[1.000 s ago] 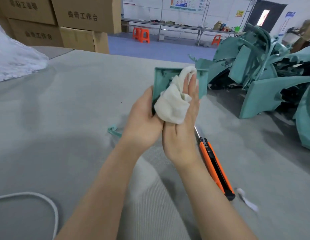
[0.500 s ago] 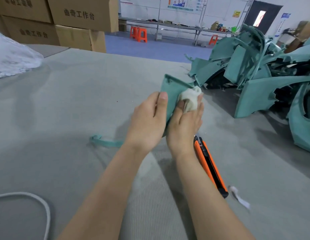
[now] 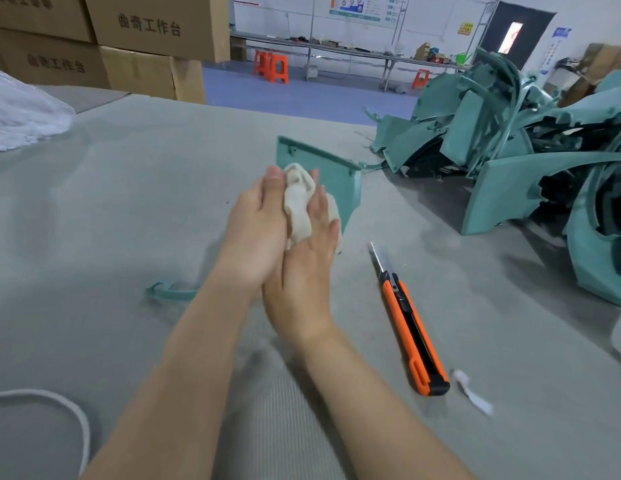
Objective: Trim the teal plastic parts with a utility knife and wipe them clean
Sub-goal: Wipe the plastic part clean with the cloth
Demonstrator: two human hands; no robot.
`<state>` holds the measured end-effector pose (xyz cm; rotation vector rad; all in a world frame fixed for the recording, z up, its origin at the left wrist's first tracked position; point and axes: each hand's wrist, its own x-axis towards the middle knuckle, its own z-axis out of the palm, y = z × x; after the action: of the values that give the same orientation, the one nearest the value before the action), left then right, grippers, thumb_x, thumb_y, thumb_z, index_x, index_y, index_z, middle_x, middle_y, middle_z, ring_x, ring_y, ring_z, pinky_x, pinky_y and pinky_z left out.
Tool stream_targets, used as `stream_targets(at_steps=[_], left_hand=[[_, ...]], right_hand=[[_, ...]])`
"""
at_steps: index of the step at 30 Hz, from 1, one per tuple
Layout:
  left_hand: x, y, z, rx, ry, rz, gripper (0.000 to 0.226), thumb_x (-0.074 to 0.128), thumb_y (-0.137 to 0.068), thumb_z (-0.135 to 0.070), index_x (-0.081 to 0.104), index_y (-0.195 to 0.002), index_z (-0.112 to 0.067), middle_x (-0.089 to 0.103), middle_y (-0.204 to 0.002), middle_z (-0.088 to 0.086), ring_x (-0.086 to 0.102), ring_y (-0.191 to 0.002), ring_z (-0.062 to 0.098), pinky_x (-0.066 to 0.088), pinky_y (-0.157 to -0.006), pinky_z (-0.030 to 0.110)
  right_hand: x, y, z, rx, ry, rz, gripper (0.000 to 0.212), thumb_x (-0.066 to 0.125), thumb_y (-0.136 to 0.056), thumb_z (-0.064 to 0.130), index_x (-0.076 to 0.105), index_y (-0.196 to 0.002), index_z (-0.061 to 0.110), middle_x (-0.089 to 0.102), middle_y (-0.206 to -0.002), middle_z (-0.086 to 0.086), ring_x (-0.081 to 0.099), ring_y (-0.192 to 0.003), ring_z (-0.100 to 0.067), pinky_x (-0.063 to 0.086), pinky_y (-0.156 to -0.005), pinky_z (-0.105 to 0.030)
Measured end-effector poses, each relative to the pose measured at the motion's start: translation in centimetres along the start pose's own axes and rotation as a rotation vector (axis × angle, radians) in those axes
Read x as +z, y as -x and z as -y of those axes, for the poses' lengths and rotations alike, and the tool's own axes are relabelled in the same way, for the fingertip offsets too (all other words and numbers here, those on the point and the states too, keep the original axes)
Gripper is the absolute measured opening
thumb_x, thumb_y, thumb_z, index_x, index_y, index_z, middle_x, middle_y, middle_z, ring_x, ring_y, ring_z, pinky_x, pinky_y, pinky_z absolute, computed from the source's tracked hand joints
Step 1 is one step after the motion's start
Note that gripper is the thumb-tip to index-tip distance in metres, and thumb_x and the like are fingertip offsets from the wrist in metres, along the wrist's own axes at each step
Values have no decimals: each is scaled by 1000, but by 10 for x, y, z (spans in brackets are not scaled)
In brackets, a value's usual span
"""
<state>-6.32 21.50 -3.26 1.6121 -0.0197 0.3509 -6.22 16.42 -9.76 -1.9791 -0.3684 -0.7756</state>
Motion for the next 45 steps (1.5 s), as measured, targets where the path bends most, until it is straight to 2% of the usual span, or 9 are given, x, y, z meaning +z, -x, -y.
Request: stream_targets(at_steps=[4, 7, 10, 14, 20, 25, 30, 39, 45], left_hand=[[5, 4, 3, 77, -213, -8, 50, 29, -105, -35, 63, -93, -1, 66, -86, 13, 60, -81, 29, 45, -85, 47], [1, -1, 1, 17, -82, -24, 47, 30, -105, -36, 67, -94, -9, 72, -93, 10, 67, -92, 24, 50, -88, 37], [-5, -2, -1, -37, 60, -8, 45, 30, -105, -35, 66, -86, -17, 72, -89, 2, 69, -89, 15, 51, -89, 33], [4, 4, 3, 127, -320, -26, 46, 29, -105, -32, 47, -68, -12, 50, -62, 1, 44, -58, 16, 29, -62, 36], [12, 10, 10, 226, -481, -9, 39, 30, -104, -31, 38, -69, -17, 42, -59, -1, 38, -60, 24, 22, -62, 37], [10, 15, 7, 250, -517, 15, 43, 30, -104, -32, 29, -62, -21, 34, -54, -5, 34, -53, 14, 16, -58, 33], [-5, 14, 0, 253, -484, 59, 47, 33, -103, -33, 30, -61, -12, 27, -54, -5, 28, -47, 8, 23, -48, 27], [-4, 17, -4, 198, -519, 139, 52, 29, -103, -37, 53, -84, 5, 51, -71, 19, 42, -65, 22, 35, -67, 41], [-1, 15, -6, 214, -538, 19, 48, 31, -103, -34, 28, -60, -14, 29, -52, -3, 28, -49, 14, 25, -49, 28]], right_hand=[[-28, -23, -32, 353, -158, -152, 43, 33, -104, 22, 39, -142, 2, 41, -147, -19, 36, -137, -32, 25, -114, -55], [-5, 2, 2, 137, -101, -78, 56, 38, -95, 31, 27, -150, 24, 24, -160, -6, 17, -148, -18, 12, -121, -43], [-1, -3, -8, -106, 61, 4, 58, 42, -95, 22, 31, -151, 12, 14, -159, 6, 5, -147, -5, 1, -122, -36], [-36, -28, -44, 296, -56, -94, 28, 38, -103, 16, 56, -120, 1, 61, -118, -17, 55, -106, -23, 45, -95, -30], [-72, -46, -60, 845, -479, -457, 33, 33, -105, 40, 60, -103, 20, 64, -100, -3, 61, -94, -21, 49, -92, -39], [-68, -43, -50, 659, -518, -98, 41, 37, -102, 48, 59, -120, 18, 65, -121, -10, 63, -108, -16, 50, -91, -32], [-58, -42, -53, 434, -239, -218, 24, 37, -105, 31, 57, -94, 23, 55, -73, 9, 52, -65, 4, 42, -61, -14], [-63, -47, -65, 987, -720, -416, 42, 40, -101, 50, 57, -76, 22, 64, -65, 5, 61, -73, -17, 51, -78, -35], [-71, -40, -61, 513, -488, -96, 25, 42, -104, 21, 54, -82, 21, 58, -72, 2, 54, -70, -13, 46, -64, -29]])
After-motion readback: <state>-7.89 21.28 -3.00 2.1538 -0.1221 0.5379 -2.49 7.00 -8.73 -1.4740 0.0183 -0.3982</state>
